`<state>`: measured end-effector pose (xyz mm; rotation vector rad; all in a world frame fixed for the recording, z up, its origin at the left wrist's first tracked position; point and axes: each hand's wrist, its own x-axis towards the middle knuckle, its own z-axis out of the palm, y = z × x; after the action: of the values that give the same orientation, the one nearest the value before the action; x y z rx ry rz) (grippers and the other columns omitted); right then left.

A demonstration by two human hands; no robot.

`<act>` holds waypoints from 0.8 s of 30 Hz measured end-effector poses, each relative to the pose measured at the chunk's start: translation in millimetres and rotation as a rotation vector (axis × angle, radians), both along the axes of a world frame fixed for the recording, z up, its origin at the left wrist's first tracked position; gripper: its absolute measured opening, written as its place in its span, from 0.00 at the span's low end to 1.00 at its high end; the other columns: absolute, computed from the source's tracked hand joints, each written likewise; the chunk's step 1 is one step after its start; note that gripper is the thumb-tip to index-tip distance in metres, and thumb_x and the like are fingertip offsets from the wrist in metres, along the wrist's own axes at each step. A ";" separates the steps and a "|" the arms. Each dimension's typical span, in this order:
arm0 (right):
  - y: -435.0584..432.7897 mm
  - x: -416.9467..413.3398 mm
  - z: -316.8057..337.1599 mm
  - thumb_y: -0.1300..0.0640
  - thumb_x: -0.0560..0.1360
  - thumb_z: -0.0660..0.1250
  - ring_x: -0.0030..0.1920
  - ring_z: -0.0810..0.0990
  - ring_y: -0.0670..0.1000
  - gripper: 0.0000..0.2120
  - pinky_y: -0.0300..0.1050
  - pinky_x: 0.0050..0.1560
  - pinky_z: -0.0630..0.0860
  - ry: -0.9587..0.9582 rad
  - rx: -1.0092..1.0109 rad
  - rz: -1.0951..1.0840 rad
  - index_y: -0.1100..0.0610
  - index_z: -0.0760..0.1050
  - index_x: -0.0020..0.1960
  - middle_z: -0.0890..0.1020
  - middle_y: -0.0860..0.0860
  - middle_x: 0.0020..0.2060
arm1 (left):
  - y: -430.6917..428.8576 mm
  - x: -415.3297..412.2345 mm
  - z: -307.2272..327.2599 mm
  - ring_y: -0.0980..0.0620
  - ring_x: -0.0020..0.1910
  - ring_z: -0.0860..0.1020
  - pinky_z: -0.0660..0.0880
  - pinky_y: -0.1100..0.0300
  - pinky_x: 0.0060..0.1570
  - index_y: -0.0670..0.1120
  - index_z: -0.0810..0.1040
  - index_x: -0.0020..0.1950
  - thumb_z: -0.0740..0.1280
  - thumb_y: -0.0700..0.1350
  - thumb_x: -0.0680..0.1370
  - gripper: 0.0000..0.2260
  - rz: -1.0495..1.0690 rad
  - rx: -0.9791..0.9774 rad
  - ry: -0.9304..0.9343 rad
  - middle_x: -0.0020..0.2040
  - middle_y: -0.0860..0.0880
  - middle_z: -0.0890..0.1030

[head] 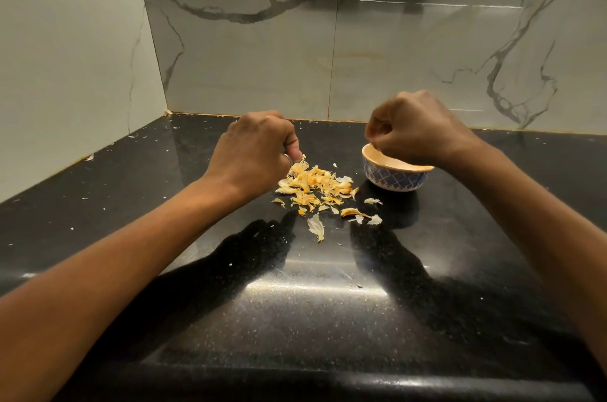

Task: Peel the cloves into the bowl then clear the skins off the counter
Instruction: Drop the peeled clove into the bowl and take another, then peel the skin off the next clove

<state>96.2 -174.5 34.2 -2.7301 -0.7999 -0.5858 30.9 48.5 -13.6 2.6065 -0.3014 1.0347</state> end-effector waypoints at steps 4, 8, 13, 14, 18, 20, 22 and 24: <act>8.9 -7.9 -3.7 0.61 0.76 0.72 0.50 0.79 0.44 0.07 0.32 0.49 0.70 -0.045 0.027 0.228 0.55 0.84 0.54 0.85 0.50 0.52 | 0.6 -0.6 -0.8 0.54 0.38 0.74 0.73 0.57 0.41 0.57 0.71 0.33 0.78 0.41 0.72 0.19 0.032 -0.001 -0.006 0.40 0.54 0.80; 16.2 -10.6 -10.9 0.58 0.76 0.72 0.59 0.74 0.47 0.09 0.41 0.55 0.70 -0.020 -0.105 0.279 0.50 0.83 0.55 0.84 0.47 0.53 | 1.1 -0.7 0.0 0.51 0.39 0.76 0.74 0.56 0.42 0.58 0.70 0.34 0.77 0.40 0.72 0.19 0.082 -0.010 -0.037 0.41 0.54 0.80; 16.5 -9.9 -17.5 0.54 0.76 0.73 0.66 0.69 0.48 0.07 0.43 0.60 0.63 -0.035 -0.264 0.283 0.47 0.83 0.53 0.83 0.43 0.53 | 0.3 -2.3 0.5 0.47 0.43 0.81 0.71 0.57 0.42 0.56 0.79 0.35 0.76 0.37 0.71 0.15 0.105 0.030 -0.030 0.46 0.50 0.84; 17.1 -9.3 -18.8 0.53 0.76 0.73 0.67 0.68 0.48 0.06 0.43 0.60 0.61 -0.039 -0.283 0.285 0.46 0.83 0.53 0.83 0.43 0.53 | 0.3 -2.8 0.7 0.46 0.43 0.82 0.72 0.57 0.42 0.54 0.81 0.36 0.75 0.36 0.71 0.13 0.103 0.040 -0.030 0.47 0.50 0.84; 18.7 -6.7 -23.5 0.56 0.77 0.72 0.68 0.67 0.47 0.08 0.43 0.61 0.58 -0.024 -0.346 0.274 0.45 0.83 0.54 0.82 0.42 0.54 | -0.7 -4.6 1.7 0.47 0.44 0.81 0.72 0.57 0.41 0.54 0.83 0.37 0.75 0.38 0.71 0.10 0.104 0.062 -0.038 0.48 0.51 0.83; 18.4 -5.1 -25.3 0.56 0.77 0.72 0.68 0.67 0.47 0.09 0.43 0.60 0.57 -0.009 -0.366 0.275 0.45 0.83 0.54 0.82 0.41 0.55 | -0.8 -4.9 2.0 0.47 0.44 0.81 0.72 0.57 0.41 0.54 0.83 0.37 0.75 0.38 0.71 0.10 0.099 0.059 -0.040 0.48 0.51 0.83; 18.2 -3.5 -27.3 0.56 0.77 0.71 0.67 0.69 0.48 0.08 0.43 0.60 0.58 -0.005 -0.369 0.288 0.45 0.83 0.54 0.82 0.41 0.54 | -1.0 -5.5 2.3 0.47 0.44 0.81 0.71 0.57 0.42 0.54 0.83 0.37 0.74 0.38 0.71 0.10 0.095 0.056 -0.038 0.48 0.51 0.83; 18.8 -3.0 -28.6 0.55 0.78 0.71 0.66 0.70 0.48 0.09 0.44 0.59 0.57 0.003 -0.374 0.295 0.44 0.82 0.55 0.82 0.41 0.53 | -1.7 -6.0 2.5 0.48 0.45 0.81 0.71 0.57 0.42 0.54 0.83 0.37 0.74 0.38 0.72 0.10 0.091 0.054 -0.034 0.48 0.51 0.83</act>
<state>93.2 -155.7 5.5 -2.8456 -1.4047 -0.4012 24.9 46.8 -11.1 2.6753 -0.2235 1.1171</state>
